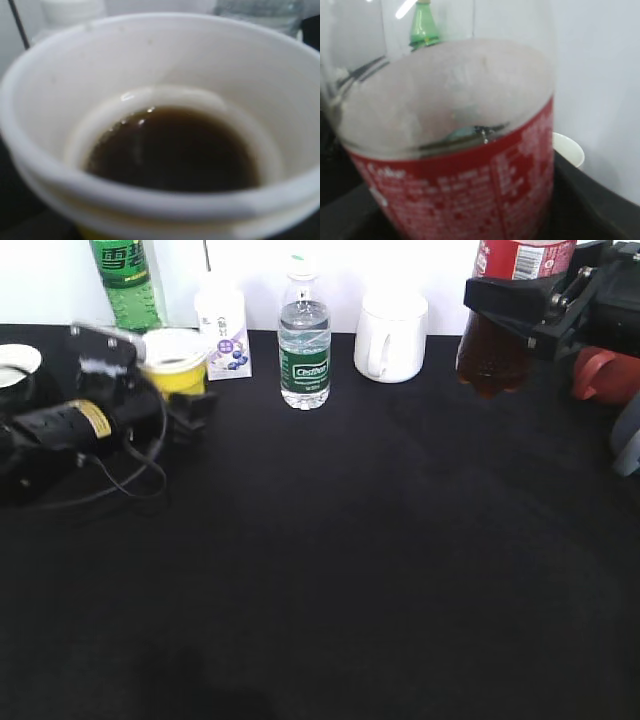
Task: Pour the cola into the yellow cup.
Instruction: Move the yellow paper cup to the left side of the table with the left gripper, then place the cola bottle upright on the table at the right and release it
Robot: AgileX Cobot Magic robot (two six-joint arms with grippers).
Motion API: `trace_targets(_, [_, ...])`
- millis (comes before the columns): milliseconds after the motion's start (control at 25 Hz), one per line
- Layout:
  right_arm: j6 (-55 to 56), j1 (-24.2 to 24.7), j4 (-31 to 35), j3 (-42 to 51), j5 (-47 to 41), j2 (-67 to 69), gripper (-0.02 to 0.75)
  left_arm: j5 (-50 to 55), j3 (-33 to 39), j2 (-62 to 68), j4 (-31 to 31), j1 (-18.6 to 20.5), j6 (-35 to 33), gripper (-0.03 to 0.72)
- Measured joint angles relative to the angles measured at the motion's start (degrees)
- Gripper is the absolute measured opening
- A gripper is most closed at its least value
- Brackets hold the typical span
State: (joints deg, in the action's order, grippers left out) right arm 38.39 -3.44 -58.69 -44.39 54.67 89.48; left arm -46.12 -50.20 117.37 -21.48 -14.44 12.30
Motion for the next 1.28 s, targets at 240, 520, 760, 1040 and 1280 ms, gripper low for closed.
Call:
trace_targets(240, [0.0,0.0,0.0,0.0,0.0,0.0,0.51,-2.1,-0.1,3.2,6.7,0.0,-1.5,0.44])
trace_targets(520, [0.0,0.0,0.0,0.0,0.0,0.0,0.51,2.2,-0.5,1.9,6.4,-0.2,-1.6,0.592])
trace_targets(760, [0.0,0.0,3.7,0.0,0.0,0.0,0.51,18.5,-0.6,-4.6,7.3,-0.3,-1.6,0.603])
trace_targets(1040, [0.0,0.0,4.9,0.0,-2.1,0.0,0.51,16.5,10.9,-12.9,7.7,-0.2,-1.6,0.6])
trace_targets(1280, [-4.9,0.0,11.5,0.0,0.5,11.4,0.51,18.2,16.2,-33.8,4.8,-0.2,-1.6,0.592])
